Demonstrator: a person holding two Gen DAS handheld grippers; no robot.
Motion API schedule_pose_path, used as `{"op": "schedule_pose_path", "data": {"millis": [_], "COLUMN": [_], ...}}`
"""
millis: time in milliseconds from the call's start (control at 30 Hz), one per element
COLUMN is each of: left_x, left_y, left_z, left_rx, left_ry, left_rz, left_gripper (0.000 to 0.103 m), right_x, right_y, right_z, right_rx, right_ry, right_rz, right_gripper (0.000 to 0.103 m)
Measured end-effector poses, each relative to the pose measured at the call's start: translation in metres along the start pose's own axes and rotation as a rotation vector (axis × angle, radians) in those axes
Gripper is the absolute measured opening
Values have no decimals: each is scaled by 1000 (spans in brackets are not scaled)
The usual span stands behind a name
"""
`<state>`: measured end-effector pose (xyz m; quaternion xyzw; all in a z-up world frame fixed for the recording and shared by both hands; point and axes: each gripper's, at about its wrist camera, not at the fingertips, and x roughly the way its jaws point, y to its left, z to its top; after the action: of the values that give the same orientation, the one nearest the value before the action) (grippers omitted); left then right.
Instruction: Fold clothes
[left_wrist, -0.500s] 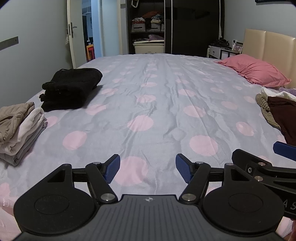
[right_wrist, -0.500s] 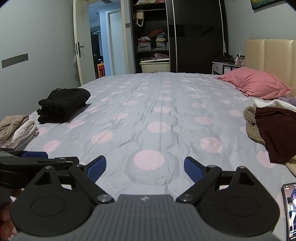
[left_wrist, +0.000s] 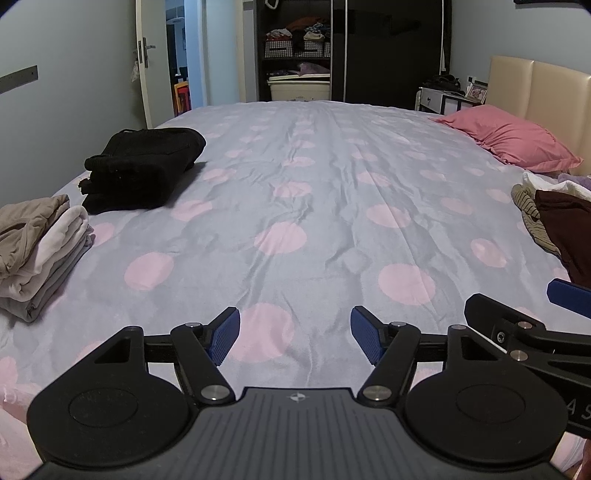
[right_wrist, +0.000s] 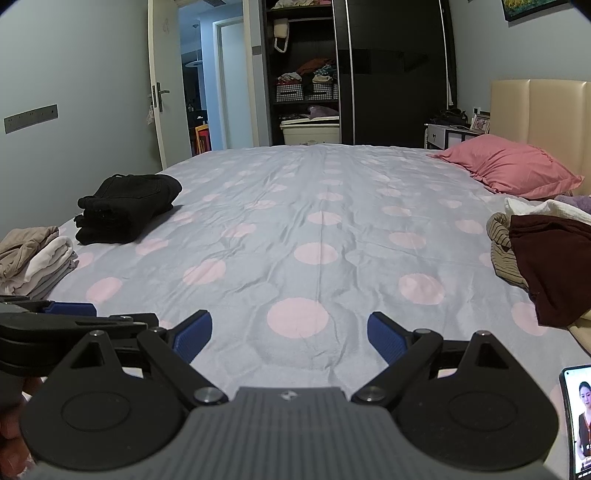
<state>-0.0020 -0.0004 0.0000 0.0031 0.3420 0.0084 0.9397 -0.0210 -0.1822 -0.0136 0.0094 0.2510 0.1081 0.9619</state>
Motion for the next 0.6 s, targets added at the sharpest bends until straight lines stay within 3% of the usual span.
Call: {"op": "schedule_pose_path", "data": {"millis": [600], "left_x": [0], "left_y": [-1], "left_z": [-2], "left_rx": [0], "left_ry": [2], "left_rz": [2], "left_gripper": [65], "right_x": [-1], "right_y": [2], "right_z": [-2], "right_rx": [-3], "right_ry": [-3], "right_rz": [0], "right_gripper": [93]}}
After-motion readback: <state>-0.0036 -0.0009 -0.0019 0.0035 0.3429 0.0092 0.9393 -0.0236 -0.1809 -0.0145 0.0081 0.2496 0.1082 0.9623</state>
